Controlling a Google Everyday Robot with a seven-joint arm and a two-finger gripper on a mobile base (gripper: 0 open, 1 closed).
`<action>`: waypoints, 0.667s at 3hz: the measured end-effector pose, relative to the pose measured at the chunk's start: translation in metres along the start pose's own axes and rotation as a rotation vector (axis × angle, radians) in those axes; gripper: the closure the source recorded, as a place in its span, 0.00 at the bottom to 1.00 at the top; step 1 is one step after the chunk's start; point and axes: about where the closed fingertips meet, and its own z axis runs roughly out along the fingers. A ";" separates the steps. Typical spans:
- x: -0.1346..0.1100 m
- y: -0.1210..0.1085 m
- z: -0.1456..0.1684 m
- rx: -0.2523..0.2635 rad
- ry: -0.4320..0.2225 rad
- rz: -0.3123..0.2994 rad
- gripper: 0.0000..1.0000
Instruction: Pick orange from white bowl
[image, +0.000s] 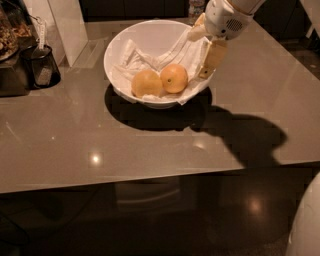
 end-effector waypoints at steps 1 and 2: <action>0.000 0.000 0.002 -0.003 -0.002 0.000 0.15; -0.002 -0.004 0.032 -0.067 -0.049 0.003 0.15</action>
Offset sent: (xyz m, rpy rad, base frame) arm 0.0197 0.0267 -0.0526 0.0774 0.1610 0.0875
